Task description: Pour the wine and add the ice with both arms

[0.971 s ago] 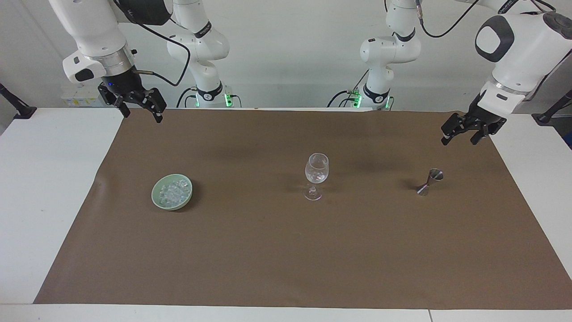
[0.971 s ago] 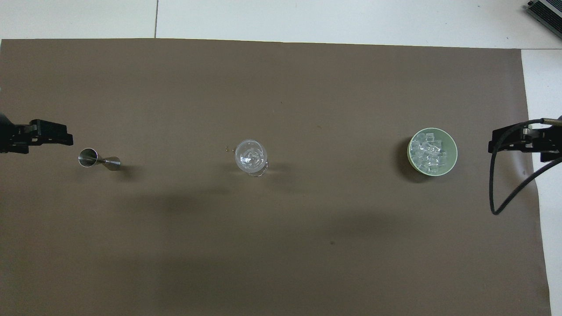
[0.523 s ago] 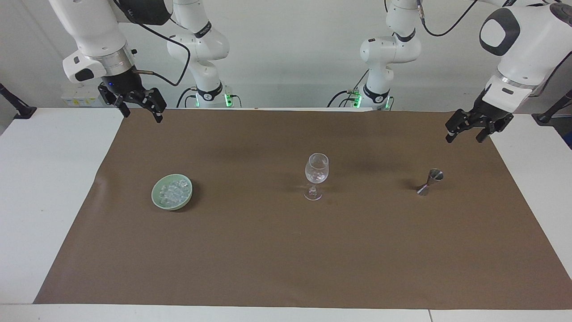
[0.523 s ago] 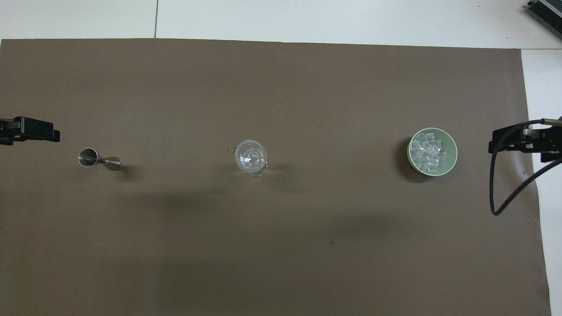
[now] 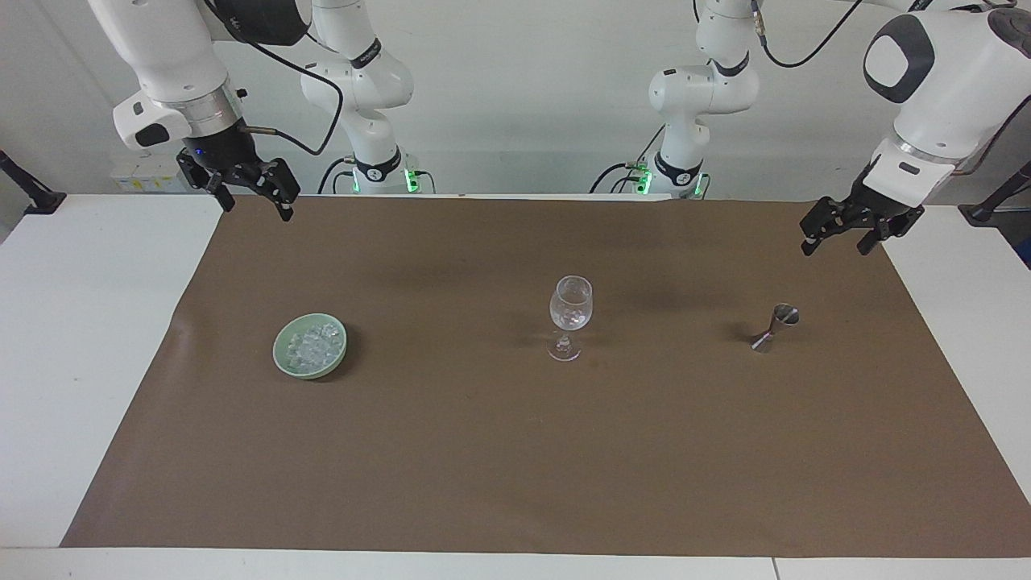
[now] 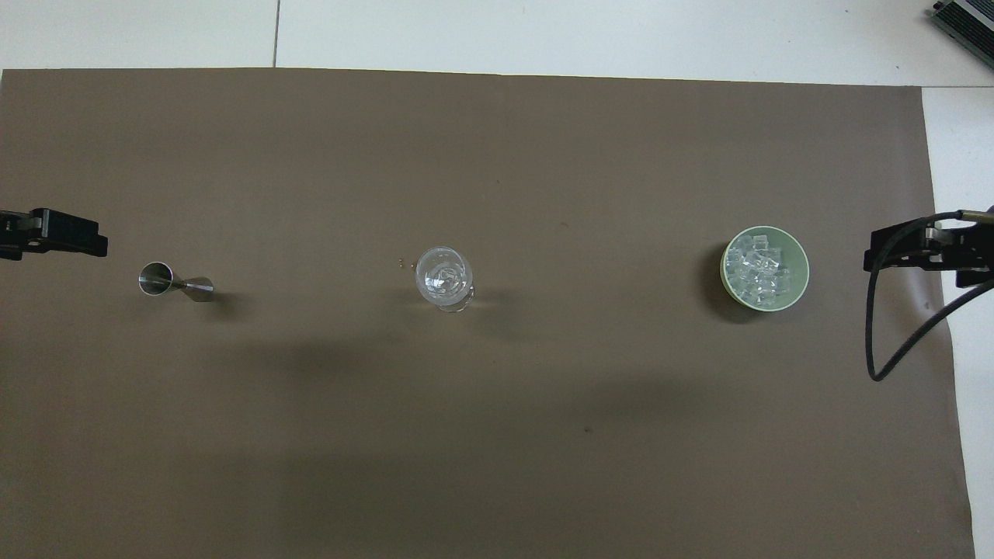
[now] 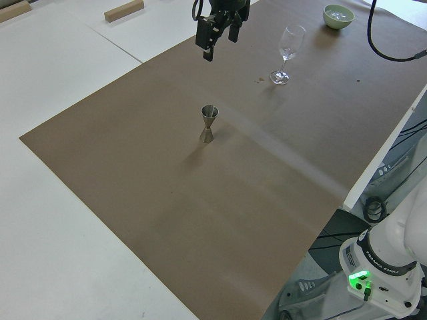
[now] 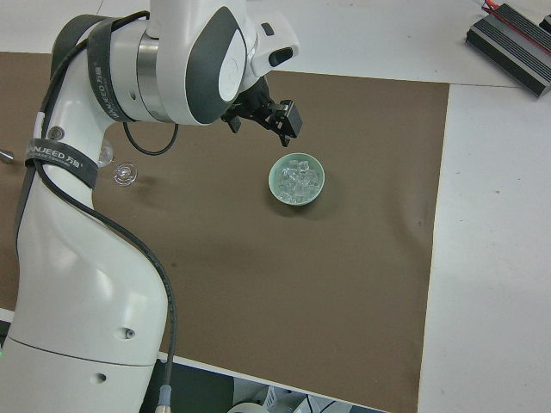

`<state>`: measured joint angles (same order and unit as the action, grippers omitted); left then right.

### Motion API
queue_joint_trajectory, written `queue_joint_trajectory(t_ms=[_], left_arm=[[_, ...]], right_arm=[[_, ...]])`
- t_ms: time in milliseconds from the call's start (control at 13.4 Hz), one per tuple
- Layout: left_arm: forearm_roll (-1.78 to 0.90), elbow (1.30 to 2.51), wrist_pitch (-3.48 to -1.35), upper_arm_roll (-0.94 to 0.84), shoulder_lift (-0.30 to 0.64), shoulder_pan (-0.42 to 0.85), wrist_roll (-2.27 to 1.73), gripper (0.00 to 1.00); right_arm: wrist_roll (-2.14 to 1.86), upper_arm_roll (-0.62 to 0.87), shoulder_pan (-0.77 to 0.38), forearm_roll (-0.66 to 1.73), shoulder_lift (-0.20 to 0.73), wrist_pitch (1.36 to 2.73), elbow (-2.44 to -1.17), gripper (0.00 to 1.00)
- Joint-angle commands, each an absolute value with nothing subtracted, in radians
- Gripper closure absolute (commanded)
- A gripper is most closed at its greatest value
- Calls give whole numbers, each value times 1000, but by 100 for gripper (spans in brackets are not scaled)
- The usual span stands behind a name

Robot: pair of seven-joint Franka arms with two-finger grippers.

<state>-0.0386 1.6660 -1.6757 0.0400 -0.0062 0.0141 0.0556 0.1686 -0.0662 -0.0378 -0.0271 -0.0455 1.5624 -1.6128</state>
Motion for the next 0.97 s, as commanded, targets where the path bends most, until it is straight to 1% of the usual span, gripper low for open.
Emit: queue_joint_trajectory(t_ms=[0,299,897], left_arm=[[-15,1602,-1603,66,31,38,66,0],[-17,1605,-1549,74,21,40,83,0],[-17,1605,-1554,63,18,38,81,0]], right_arm=[[166,-66,-35,-14,-72,1574,-1643,0],[170,-64,-35,-14,-72,1574,-1641,0],[167,-64,-37,8,-72,1575,-1643,0]])
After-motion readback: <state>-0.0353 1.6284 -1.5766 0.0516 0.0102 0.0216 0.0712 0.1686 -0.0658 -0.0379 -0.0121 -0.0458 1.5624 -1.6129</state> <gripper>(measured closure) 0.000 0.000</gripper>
